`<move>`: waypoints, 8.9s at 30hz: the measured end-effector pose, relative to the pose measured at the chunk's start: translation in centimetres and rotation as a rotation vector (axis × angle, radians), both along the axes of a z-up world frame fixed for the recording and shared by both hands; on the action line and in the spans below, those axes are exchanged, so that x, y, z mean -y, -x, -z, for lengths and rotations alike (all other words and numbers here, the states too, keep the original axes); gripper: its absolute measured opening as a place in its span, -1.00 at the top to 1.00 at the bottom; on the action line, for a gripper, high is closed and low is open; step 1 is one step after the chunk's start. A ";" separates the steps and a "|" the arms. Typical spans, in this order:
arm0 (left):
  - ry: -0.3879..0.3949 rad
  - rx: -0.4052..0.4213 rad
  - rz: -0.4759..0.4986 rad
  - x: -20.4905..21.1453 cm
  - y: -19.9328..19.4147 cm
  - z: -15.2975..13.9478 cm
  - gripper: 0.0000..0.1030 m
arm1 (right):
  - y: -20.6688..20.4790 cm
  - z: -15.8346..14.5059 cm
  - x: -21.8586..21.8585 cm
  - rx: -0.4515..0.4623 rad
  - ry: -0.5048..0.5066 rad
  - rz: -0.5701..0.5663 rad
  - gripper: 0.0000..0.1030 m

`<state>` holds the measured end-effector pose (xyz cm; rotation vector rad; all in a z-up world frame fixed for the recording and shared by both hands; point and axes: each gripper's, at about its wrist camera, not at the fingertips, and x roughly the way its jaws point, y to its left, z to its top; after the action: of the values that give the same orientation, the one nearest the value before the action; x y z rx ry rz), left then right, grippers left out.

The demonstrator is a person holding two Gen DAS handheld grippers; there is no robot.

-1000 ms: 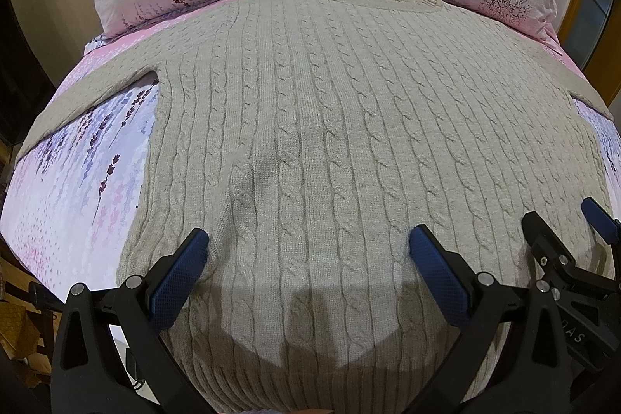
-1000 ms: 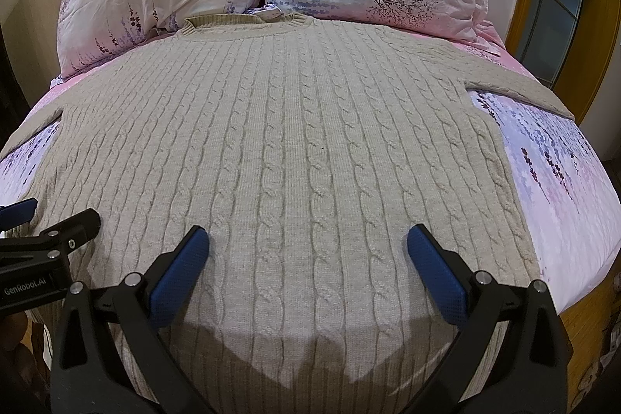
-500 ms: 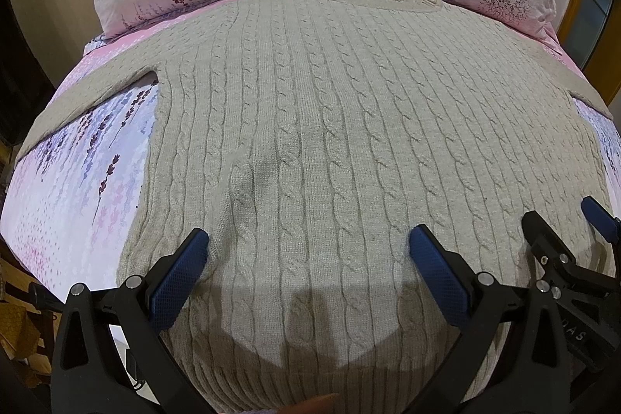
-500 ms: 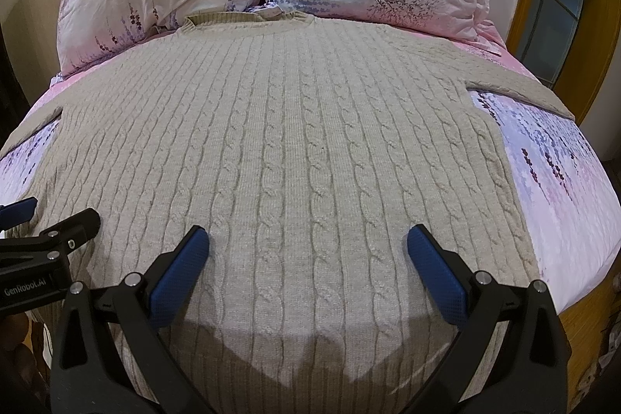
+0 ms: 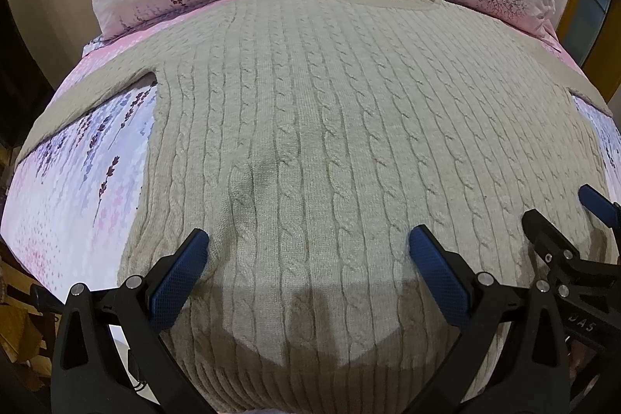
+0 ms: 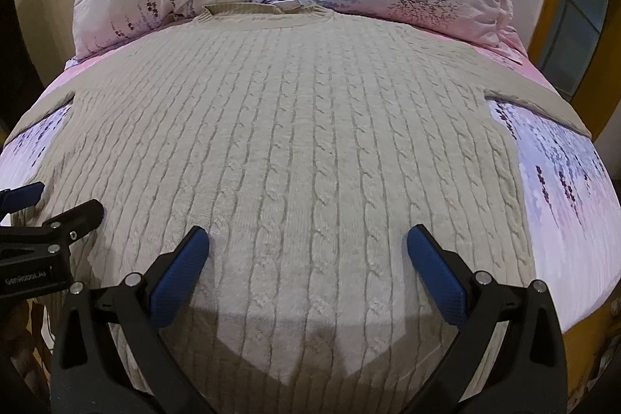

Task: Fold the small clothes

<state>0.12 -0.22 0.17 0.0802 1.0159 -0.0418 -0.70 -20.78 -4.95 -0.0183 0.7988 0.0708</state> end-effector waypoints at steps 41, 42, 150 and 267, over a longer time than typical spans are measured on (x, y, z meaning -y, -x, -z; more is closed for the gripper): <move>0.325 0.200 0.076 -3.2 -9.4 -2.5 -0.97 | -13.4 -1.0 43.3 0.075 -0.542 0.933 0.85; 0.338 0.196 0.072 -3.5 -9.6 -2.6 -0.97 | -13.3 -1.9 42.7 0.098 -0.498 0.925 0.85; 0.673 0.070 -0.265 -8.2 -19.0 1.4 0.83 | -11.3 -2.0 15.6 -0.016 -0.271 0.430 0.23; 0.596 0.061 -0.131 -18.2 -17.4 0.3 -0.19 | -20.8 -1.9 7.4 -0.225 -0.745 0.131 0.76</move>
<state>17.53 17.97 -0.17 -0.5256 0.9110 -0.2192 20.14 -28.20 -3.04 0.7570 0.9563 0.2457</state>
